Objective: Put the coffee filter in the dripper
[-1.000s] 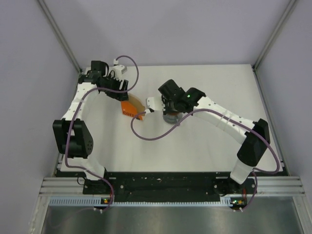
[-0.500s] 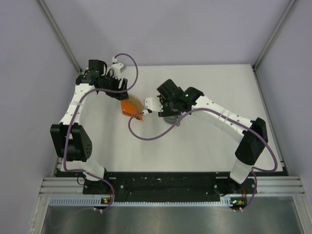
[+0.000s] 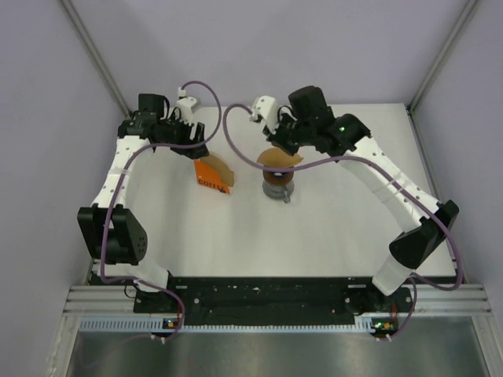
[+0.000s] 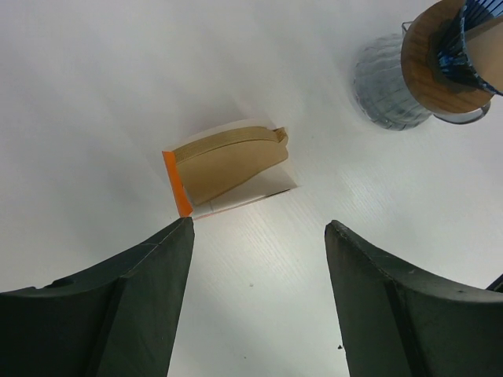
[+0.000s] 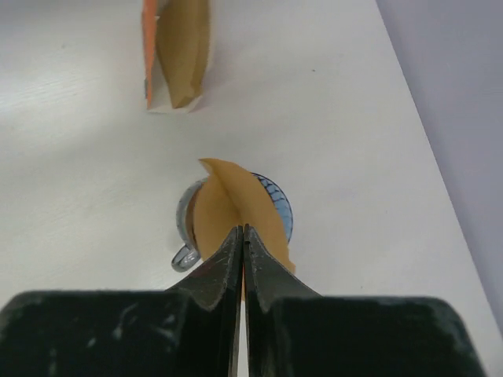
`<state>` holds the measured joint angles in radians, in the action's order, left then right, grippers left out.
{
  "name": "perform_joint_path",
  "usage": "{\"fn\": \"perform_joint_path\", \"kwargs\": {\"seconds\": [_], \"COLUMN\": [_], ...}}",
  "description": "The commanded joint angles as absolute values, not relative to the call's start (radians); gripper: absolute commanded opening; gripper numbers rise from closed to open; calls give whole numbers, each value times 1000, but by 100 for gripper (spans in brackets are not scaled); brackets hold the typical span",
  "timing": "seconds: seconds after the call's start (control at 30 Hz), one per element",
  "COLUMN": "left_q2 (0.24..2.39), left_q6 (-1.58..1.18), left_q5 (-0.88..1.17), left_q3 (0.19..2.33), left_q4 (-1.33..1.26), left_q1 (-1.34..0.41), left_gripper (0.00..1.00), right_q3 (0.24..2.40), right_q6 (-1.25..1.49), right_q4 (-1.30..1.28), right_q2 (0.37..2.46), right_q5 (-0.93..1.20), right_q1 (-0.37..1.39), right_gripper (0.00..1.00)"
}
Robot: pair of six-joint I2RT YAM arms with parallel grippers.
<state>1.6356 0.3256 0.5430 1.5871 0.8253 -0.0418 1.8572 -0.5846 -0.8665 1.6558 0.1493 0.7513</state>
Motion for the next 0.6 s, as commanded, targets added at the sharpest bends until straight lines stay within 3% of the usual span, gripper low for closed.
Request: {"fn": "perform_joint_path", "kwargs": {"seconds": [0.0,0.57], "left_q2": [1578,1555], "left_q6": [244,-242], "left_q5": [592,670], "left_q3": [1650,1588], "left_q4": [813,645], "left_q1": [-38,-77], "left_gripper": [73,72], "right_q3": [1870,1847], "right_q6": [-308,-226], "right_q4": [-815,-815], "right_q2": [1652,1854], "right_q5": [169,17], "right_q1": [669,653], "right_gripper": [0,0]}}
